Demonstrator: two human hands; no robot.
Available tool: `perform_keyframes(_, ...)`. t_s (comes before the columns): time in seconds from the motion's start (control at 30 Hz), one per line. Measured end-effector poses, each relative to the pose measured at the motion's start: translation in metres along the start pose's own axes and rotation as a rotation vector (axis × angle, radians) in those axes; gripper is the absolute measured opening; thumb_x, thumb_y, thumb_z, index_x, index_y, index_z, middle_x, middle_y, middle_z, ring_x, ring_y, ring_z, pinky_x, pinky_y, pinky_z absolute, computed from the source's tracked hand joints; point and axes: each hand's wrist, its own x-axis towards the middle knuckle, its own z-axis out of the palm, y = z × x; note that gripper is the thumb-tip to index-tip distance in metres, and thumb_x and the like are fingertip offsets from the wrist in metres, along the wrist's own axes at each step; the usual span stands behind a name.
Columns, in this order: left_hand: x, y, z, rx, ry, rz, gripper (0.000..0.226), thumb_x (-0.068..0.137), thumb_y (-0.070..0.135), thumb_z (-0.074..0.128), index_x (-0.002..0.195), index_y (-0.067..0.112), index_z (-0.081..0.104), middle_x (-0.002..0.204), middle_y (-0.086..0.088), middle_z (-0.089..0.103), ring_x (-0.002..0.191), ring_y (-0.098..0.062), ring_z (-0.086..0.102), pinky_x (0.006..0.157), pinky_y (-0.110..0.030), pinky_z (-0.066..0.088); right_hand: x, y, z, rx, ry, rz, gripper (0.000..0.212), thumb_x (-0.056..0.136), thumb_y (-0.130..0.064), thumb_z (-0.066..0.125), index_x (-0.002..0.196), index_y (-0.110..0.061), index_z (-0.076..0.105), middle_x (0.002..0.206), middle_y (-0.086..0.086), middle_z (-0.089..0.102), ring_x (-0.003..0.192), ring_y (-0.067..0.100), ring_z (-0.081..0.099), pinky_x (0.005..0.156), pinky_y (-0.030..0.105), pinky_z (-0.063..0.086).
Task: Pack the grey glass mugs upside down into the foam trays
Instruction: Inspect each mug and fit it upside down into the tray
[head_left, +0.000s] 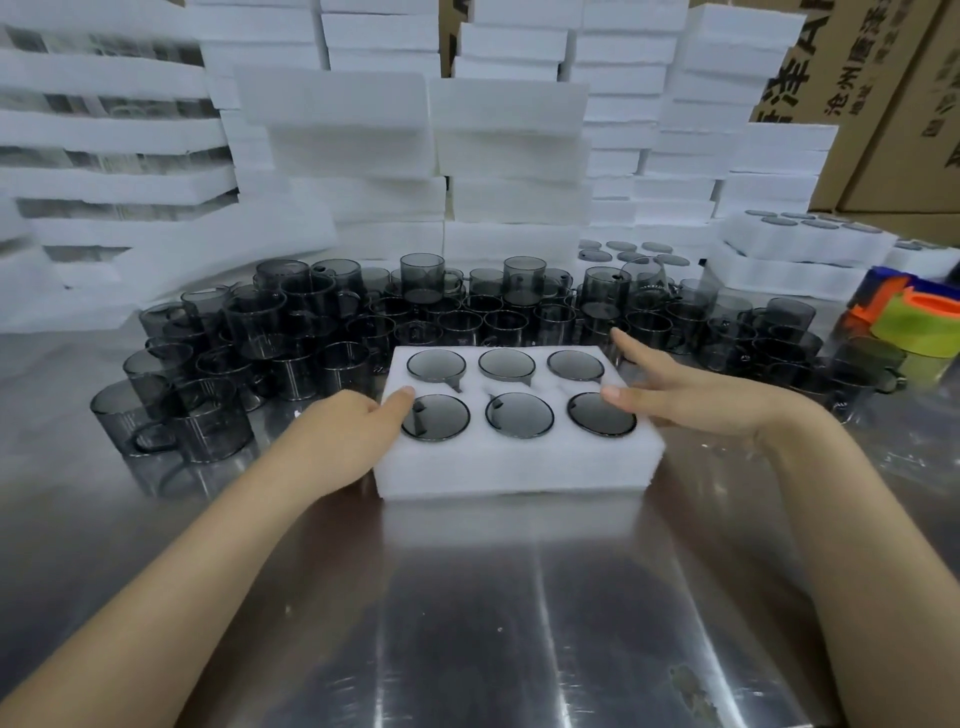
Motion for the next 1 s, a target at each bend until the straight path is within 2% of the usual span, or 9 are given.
perform_keyframes(0.07, -0.001, -0.001, 0.000, -0.021, -0.102, -0.006, 0.066, 0.091, 0.065, 0.035, 0.074, 0.005, 0.055, 0.072, -0.012, 0.060, 0.070, -0.026, 0.059, 0.070, -0.034, 0.043, 0.001, 0.001, 0.001, 0.015, -0.058, 0.067, 0.090, 0.063, -0.079, 0.059, 0.142, -0.060, 0.020, 0.151, -0.030, 0.024, 0.142, 0.005, 0.023, 0.118, 0.049, 0.017)
perform_keyframes(0.13, -0.001, -0.002, 0.003, -0.063, -0.152, 0.015, 0.067, 0.091, 0.064, 0.039, 0.093, 0.002, 0.064, 0.093, -0.014, 0.071, 0.086, -0.026, 0.067, 0.084, -0.036, 0.047, 0.001, -0.001, 0.007, 0.061, -0.138, 0.024, 0.052, 0.077, -0.066, 0.059, 0.126, -0.062, 0.044, 0.131, -0.036, 0.050, 0.126, -0.007, 0.045, 0.115, 0.035, 0.029)
perform_keyframes(0.23, -0.003, -0.001, 0.004, -0.114, -0.158, 0.057, 0.054, 0.093, 0.051, 0.043, 0.091, 0.000, 0.061, 0.084, -0.011, 0.068, 0.074, -0.019, 0.059, 0.071, -0.031, 0.041, 0.006, -0.006, 0.018, 0.009, -0.021, -0.060, 0.018, 0.088, -0.049, 0.060, 0.105, -0.048, 0.059, 0.108, -0.027, 0.067, 0.097, -0.011, 0.062, 0.081, 0.014, 0.047)
perform_keyframes(0.3, -0.004, -0.002, 0.005, -0.104, -0.133, 0.060, 0.051, 0.093, 0.047, 0.042, 0.087, -0.001, 0.060, 0.078, -0.011, 0.062, 0.071, -0.018, 0.054, 0.068, -0.031, 0.037, 0.010, -0.008, 0.018, -0.001, 0.113, -0.033, 0.019, 0.086, -0.046, 0.065, 0.100, -0.036, 0.056, 0.098, -0.019, 0.067, 0.084, -0.010, 0.063, 0.072, 0.015, 0.046)
perform_keyframes(0.43, -0.002, -0.004, 0.004, -0.107, -0.090, 0.086, 0.050, 0.090, 0.047, 0.041, 0.089, -0.001, 0.055, 0.080, -0.006, 0.057, 0.071, -0.022, 0.053, 0.068, -0.036, 0.040, 0.012, -0.001, 0.013, 0.020, 0.159, -0.006, 0.030, 0.088, -0.029, 0.067, 0.112, -0.023, 0.050, 0.113, 0.005, 0.061, 0.102, 0.018, 0.064, 0.087, 0.037, 0.051)
perform_keyframes(0.5, -0.001, -0.005, 0.002, -0.186, -0.083, 0.088, 0.045, 0.083, 0.049, 0.045, 0.090, 0.004, 0.050, 0.087, -0.006, 0.057, 0.075, -0.024, 0.055, 0.071, -0.040, 0.043, 0.011, 0.000, 0.012, 0.040, 0.179, -0.065, 0.031, 0.087, -0.023, 0.066, 0.113, -0.025, 0.049, 0.114, 0.004, 0.061, 0.099, 0.017, 0.065, 0.080, 0.034, 0.055)
perform_keyframes(0.73, 0.005, 0.001, -0.003, -1.037, -0.029, 0.166, 0.049, 0.080, 0.029, 0.072, 0.120, 0.032, 0.043, 0.096, 0.010, 0.070, 0.078, -0.005, 0.069, 0.052, -0.023, 0.052, 0.013, -0.001, 0.011, 0.335, 0.422, -0.446, 0.044, 0.085, -0.009, 0.069, 0.119, -0.031, 0.052, 0.112, -0.008, 0.069, 0.102, 0.012, 0.067, 0.076, 0.030, 0.057)
perform_keyframes(0.9, 0.008, -0.004, 0.004, -1.108, -0.018, 0.407, 0.063, 0.084, 0.028, 0.062, 0.142, 0.032, 0.038, 0.129, 0.009, 0.062, 0.117, -0.012, 0.061, 0.084, -0.030, 0.056, 0.017, -0.008, 0.020, 0.714, 0.308, -0.536, 0.054, 0.089, -0.013, 0.060, 0.140, -0.023, 0.045, 0.135, 0.011, 0.057, 0.120, 0.027, 0.059, 0.092, 0.042, 0.054)
perform_keyframes(1.0, 0.007, -0.007, 0.007, -1.057, -0.017, 0.500, 0.063, 0.089, 0.019, 0.057, 0.147, 0.029, 0.034, 0.142, 0.006, 0.052, 0.131, -0.016, 0.050, 0.106, -0.044, 0.043, 0.014, -0.009, 0.020, 0.727, 0.330, -0.559, 0.062, 0.084, -0.003, 0.056, 0.143, -0.017, 0.042, 0.139, 0.013, 0.053, 0.123, 0.033, 0.055, 0.095, 0.045, 0.051)
